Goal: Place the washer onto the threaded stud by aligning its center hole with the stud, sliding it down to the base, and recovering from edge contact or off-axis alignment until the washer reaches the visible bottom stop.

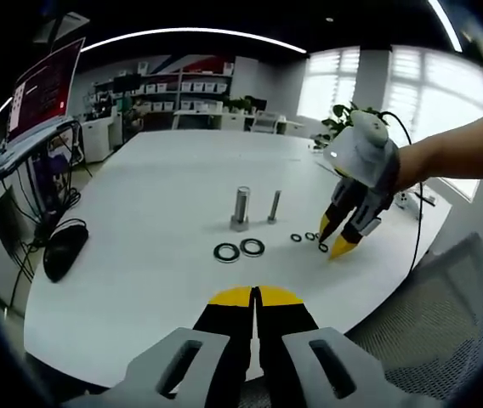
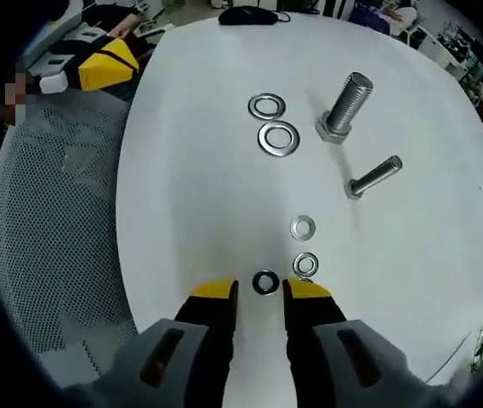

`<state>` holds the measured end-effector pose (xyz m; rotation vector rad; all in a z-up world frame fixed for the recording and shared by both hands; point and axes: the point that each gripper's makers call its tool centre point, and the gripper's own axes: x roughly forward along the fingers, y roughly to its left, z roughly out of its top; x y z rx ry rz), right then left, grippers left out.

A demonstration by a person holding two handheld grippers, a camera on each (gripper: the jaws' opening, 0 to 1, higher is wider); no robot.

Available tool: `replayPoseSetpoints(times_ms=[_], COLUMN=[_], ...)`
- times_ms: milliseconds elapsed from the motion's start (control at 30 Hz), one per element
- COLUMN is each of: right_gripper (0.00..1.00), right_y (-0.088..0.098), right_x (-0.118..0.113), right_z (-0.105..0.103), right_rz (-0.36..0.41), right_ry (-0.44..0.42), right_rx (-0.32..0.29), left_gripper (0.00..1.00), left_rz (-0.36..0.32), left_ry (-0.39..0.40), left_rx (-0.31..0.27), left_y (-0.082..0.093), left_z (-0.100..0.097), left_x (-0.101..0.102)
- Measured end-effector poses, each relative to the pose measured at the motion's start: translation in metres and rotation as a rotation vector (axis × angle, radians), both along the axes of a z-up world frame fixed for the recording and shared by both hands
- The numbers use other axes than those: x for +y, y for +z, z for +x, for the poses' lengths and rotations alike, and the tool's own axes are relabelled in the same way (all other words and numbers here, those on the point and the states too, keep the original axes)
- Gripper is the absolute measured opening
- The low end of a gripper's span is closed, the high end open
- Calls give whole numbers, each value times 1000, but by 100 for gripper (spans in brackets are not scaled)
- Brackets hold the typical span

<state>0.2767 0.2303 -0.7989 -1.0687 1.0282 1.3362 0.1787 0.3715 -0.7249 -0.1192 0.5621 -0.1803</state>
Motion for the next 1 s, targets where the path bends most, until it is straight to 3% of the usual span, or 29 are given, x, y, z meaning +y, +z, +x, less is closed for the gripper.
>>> replayPoseSetpoints(times_ms=[300,533,1000], right_gripper=[21,20,15], right_y=[-1,-1,-1], right_x=[0,1,4], right_z=[3,0,-1], right_rz=[-23,-31,-49], right_ry=[42,96,158], right_rx=[-3,-17,-34], left_gripper=[0,0,0], left_rz=[8,23,37], left_ry=[6,12,42], left_rx=[-3,39,20], left_y=[0,-6,-3], left_z=[0,-4,-2], left_x=[2,4,10])
